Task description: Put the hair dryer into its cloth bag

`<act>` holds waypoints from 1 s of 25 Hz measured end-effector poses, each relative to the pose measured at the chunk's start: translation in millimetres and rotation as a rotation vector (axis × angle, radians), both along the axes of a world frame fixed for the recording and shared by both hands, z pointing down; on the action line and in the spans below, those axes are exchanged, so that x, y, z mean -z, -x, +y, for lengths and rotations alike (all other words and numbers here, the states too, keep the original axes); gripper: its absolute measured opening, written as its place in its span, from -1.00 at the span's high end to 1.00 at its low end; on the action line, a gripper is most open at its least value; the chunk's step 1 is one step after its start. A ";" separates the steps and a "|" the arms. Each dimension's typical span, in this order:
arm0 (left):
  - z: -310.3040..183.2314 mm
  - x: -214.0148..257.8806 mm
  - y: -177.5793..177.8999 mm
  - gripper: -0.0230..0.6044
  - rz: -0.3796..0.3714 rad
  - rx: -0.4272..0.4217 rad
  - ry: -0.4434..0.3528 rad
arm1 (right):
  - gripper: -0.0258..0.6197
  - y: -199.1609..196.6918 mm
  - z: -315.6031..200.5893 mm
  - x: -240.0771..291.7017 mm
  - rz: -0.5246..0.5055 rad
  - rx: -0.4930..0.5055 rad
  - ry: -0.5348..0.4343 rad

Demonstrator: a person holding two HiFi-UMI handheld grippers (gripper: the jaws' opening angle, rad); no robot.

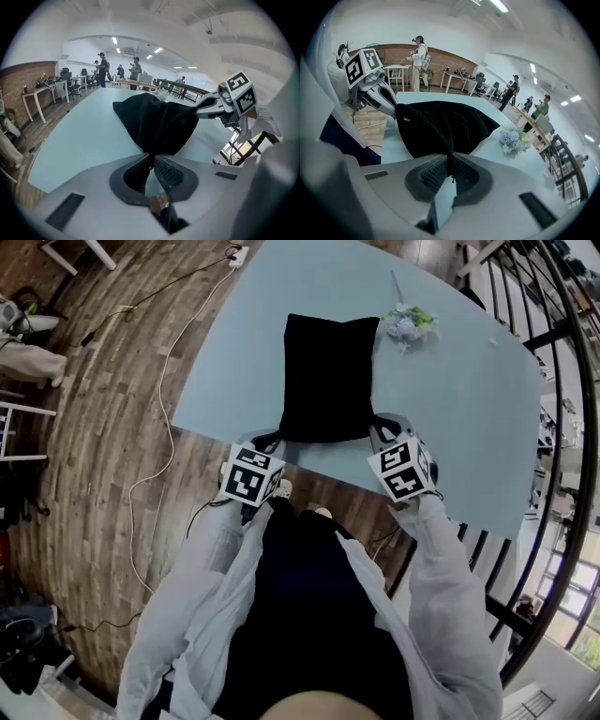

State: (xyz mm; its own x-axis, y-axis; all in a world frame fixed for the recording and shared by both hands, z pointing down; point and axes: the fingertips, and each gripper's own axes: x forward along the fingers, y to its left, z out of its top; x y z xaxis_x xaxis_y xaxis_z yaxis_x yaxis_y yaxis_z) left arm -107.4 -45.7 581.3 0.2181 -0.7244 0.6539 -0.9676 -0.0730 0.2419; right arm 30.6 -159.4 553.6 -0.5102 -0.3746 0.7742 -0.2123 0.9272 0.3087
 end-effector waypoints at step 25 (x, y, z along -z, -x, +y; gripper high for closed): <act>38.3 -44.7 -50.1 0.81 -0.062 -0.103 0.175 | 0.86 -80.0 25.9 -77.3 0.135 0.013 -0.184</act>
State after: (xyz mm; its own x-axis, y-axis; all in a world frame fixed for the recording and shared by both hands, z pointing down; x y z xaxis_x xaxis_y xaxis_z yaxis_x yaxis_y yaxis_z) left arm -57.3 -7.4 626.0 0.2411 -0.5747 0.7820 -0.9704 -0.1349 0.2001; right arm 110.6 -133.5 631.0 -0.4120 -0.5098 0.7552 -0.1456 0.8550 0.4977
